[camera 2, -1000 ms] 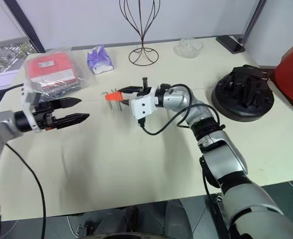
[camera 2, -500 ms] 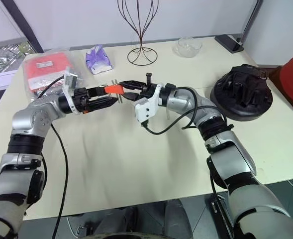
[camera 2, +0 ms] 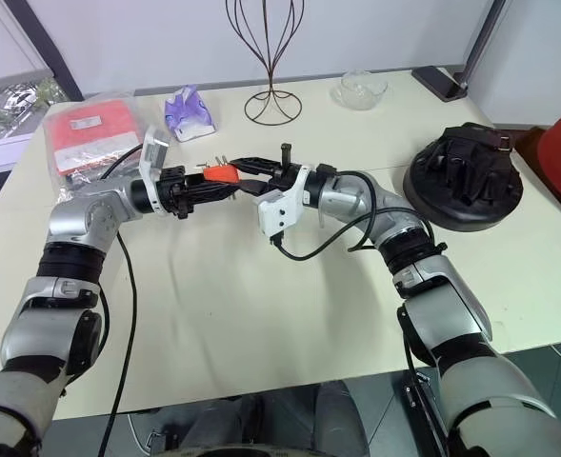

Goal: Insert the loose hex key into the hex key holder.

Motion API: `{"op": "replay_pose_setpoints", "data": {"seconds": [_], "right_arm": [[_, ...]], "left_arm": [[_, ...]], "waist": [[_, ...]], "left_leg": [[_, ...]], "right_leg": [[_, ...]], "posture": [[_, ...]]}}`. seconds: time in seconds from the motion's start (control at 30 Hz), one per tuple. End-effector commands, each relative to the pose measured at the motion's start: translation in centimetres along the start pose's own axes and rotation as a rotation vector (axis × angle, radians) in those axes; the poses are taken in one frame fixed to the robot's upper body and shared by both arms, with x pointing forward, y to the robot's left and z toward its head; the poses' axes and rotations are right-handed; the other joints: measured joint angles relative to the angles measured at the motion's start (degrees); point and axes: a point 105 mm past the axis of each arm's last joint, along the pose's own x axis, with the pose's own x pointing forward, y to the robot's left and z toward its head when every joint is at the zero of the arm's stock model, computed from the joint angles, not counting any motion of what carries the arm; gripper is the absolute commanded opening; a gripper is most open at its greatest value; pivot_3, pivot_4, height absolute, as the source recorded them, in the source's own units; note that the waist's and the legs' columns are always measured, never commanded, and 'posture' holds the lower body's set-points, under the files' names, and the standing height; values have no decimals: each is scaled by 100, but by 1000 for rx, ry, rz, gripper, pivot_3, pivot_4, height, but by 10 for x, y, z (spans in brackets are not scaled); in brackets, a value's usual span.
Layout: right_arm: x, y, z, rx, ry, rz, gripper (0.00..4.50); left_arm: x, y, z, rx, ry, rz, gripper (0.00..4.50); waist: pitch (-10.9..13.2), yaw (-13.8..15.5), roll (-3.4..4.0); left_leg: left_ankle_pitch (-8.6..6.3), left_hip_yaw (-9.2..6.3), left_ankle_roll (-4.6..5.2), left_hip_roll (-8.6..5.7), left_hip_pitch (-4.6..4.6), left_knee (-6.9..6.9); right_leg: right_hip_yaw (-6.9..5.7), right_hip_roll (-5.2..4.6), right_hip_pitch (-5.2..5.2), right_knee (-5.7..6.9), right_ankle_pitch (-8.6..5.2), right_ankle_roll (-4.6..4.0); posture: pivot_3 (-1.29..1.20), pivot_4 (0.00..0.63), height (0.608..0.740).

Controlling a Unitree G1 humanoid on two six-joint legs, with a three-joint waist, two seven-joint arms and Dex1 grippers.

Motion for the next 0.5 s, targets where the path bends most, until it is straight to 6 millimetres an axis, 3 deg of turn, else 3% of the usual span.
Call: {"op": "replay_pose_setpoints", "data": {"seconds": [0.03,0.23,0.4,0.5], "right_arm": [[4,-13,14,-28,-56,-49,972],[5,-11,13,-16,-49,-40,972],[5,-10,12,-12,-46,-41,972],[5,-9,12,-10,-46,-41,972]], "left_arm": [[3,1,17,57,-46,6,42],[4,1,18,50,-55,12,42],[3,1,17,60,-49,25,2288],[4,1,17,65,-51,30,2288]], "waist": [[0,0,0],[0,-19,0],[0,-62,0],[0,-61,0]], "left_leg": [[0,-1,0,0,0,1],[0,0,0,0,0,1],[0,-1,0,0,0,2],[0,-1,0,1,-1,13]], "right_leg": [[0,0,-1,0,0,0],[0,0,-1,1,0,0],[0,0,-1,3,0,0],[0,0,-2,20,0,0]], "posture": [[0,150,740],[0,150,740],[0,150,740],[0,150,740]]}}
